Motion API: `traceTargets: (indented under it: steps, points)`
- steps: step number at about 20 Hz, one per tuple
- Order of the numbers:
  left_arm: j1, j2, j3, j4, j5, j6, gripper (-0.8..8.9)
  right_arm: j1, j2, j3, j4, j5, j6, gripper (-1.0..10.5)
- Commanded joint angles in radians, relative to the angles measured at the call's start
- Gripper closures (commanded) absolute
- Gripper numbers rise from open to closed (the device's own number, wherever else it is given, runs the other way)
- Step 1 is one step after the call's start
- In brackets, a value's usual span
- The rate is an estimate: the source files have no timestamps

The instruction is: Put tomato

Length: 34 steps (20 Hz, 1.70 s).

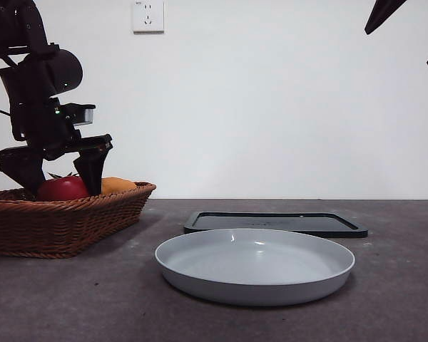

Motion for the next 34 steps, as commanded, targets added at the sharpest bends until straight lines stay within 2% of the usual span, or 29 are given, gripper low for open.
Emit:
traceTargets:
  steps: [1, 10, 14, 17, 21, 25, 30, 34]
  points:
    - [-0.004, 0.026, 0.025, 0.002, -0.003, 0.004, 5.16, 0.003, 0.006, 0.017, 0.011, -0.003, 0.011, 2.3]
    - [-0.054, -0.003, 0.254, -0.314, 0.011, -0.098, 5.14, 0.003, 0.006, 0.017, 0.014, -0.003, 0.011, 2.3]
    - [-0.172, -0.083, 0.261, -0.369, 0.011, -0.115, 5.14, 0.003, 0.006, 0.017, 0.014, -0.003, 0.010, 2.3]
    - [-0.303, -0.092, 0.259, -0.378, 0.010, -0.130, 5.14, 0.003, 0.006, 0.017, 0.014, -0.003, 0.011, 2.3]
    - [-0.487, -0.085, 0.240, -0.362, 0.010, -0.127, 5.14, 0.003, 0.006, 0.017, 0.014, -0.003, 0.011, 2.3]
    - [-0.616, -0.079, 0.172, -0.280, 0.009, -0.147, 5.15, 0.003, 0.006, 0.017, 0.014, -0.003, 0.011, 2.3]
    - [-0.694, -0.073, 0.051, -0.166, -0.019, -0.174, 5.15, 0.003, 0.006, 0.017, 0.014, -0.003, 0.011, 2.3]
    - [-0.699, -0.071, -0.008, -0.096, -0.055, -0.180, 5.15, 0.003, 0.006, 0.017, 0.014, -0.003, 0.011, 2.3]
